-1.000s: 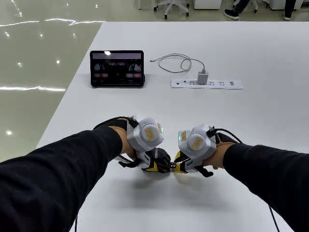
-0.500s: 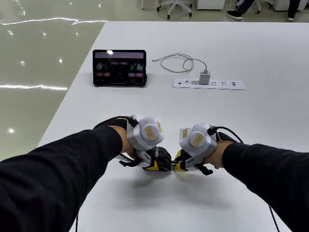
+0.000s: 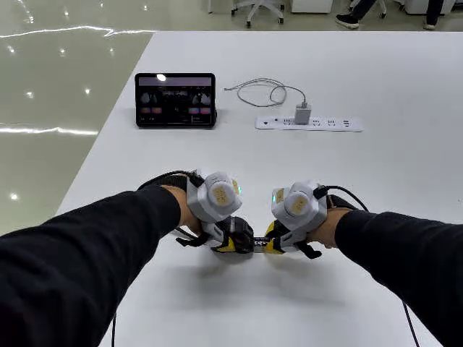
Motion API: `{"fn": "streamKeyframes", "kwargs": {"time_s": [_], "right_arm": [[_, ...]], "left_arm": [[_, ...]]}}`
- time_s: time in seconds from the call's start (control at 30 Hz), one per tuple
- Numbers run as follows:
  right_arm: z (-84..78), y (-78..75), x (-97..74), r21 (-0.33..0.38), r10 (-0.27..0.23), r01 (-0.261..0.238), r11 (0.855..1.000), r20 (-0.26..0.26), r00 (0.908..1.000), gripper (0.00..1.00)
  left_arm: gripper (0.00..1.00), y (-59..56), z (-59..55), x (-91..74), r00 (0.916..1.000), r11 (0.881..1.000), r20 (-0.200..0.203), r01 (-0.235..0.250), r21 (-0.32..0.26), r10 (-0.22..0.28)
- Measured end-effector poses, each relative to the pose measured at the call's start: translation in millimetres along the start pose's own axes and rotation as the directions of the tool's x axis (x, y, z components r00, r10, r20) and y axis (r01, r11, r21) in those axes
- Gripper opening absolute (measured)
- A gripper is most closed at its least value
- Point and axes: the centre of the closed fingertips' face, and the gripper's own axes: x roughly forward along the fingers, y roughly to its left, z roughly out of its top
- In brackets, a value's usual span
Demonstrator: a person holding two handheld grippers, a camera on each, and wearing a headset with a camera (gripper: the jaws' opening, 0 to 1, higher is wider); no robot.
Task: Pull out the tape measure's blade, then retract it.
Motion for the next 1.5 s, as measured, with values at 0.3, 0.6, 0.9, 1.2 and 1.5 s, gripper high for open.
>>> {"fn": "streamKeyframes", "kwargs": {"time_s": [0.3, 0.6, 0.9, 1.2, 1.5], "right_arm": [[-7.0, -1.2, -5.1, 0.014, -0.006, 0.006, 1.0, -0.001, 1.0, 0.09], [-16.8, 1.3, -11.9, 0.023, -0.017, 0.018, 1.0, -0.017, 0.9997, 0.09], [-22.9, 0.5, -15.6, 0.026, -0.029, 0.03, 0.999, -0.023, 0.9993, 0.09], [-36.0, -2.8, -24.8, 0.047, -0.027, 0.029, 0.998, -0.035, 0.999, 0.09], [-43.7, -1.8, -32.7, 0.047, -0.04, 0.041, 0.998, -0.032, 0.9987, 0.09]], "left_arm": [[0.32, -0.4, 0.3, 0.3, 1.0, 1.0, -0.002, -0.004, -0.004, 0.004], [0.32, 0.1, 0.9, 1.6, 1.0, 1.0, -0.001, -0.004, 0.001, 0.004], [0.32, 0.1, 2.3, 2.3, 1.0, 1.0, 0.002, 0.0, -0.003, 0.0], [0.32, -0.2, 1.9, 1.4, 1.0, 1.0, 0.005, -0.008, -0.01, 0.008], [0.32, -0.6, 1.1, 0.6, 0.9998, 1.0, 0.015, -0.015, -0.015, 0.015]]}}
